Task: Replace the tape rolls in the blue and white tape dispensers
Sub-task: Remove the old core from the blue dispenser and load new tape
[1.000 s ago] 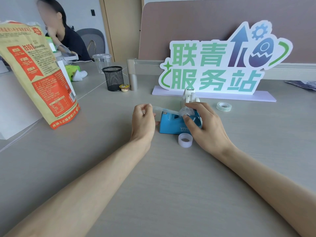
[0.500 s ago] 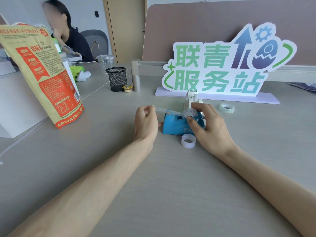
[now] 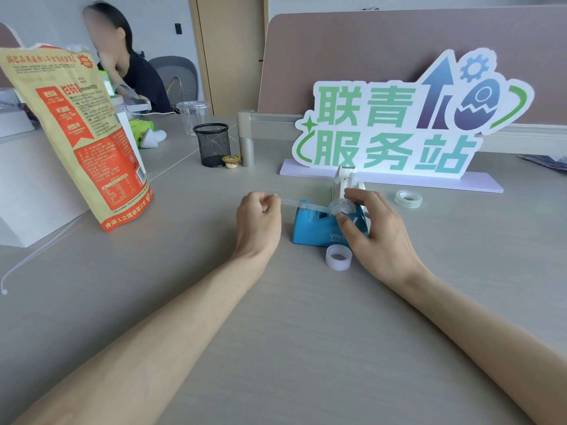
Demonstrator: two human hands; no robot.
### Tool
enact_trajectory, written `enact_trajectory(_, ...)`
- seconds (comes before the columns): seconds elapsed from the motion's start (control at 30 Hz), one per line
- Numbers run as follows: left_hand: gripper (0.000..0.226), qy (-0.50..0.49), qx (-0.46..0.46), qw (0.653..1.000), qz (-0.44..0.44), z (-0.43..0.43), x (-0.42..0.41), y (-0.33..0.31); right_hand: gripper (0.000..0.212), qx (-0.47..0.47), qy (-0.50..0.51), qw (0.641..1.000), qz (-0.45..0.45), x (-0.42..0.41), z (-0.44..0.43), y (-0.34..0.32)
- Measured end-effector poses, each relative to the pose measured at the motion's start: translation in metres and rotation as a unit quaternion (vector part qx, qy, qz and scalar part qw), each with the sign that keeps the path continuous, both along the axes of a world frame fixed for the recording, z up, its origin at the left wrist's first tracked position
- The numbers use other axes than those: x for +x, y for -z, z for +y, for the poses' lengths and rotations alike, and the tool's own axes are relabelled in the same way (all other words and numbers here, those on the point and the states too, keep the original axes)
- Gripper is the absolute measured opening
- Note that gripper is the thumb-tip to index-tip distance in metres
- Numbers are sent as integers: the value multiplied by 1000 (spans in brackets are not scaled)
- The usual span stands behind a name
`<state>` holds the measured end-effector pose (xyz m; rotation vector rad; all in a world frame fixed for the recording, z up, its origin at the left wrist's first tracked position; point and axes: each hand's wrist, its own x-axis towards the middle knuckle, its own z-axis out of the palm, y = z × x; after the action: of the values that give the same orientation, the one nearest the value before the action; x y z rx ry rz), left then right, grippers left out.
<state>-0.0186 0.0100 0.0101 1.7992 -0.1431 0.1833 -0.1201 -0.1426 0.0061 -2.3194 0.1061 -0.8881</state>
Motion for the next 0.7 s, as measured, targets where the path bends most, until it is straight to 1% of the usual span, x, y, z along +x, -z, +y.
enact_trajectory(0.1,16,-21,36,999,-18,0,1,3,32,0,0,1000,1,0,0,0)
enact_trajectory(0.2,17,-27,64,997,-21,0,1,4,31,1,-2,1000,0,0,0,0)
enact_trajectory(0.4,21,7,164,986,-27,8,0,5,31,0,-3,1000,0,0,0,-1)
enact_trajectory(0.53,13,35,167,985,-17,10,-1,2,31,-4,-2,1000,3,0,0,0)
enact_trajectory(0.7,10,64,183,981,0,12,-1,2,32,-5,-1,1000,3,0,0,0)
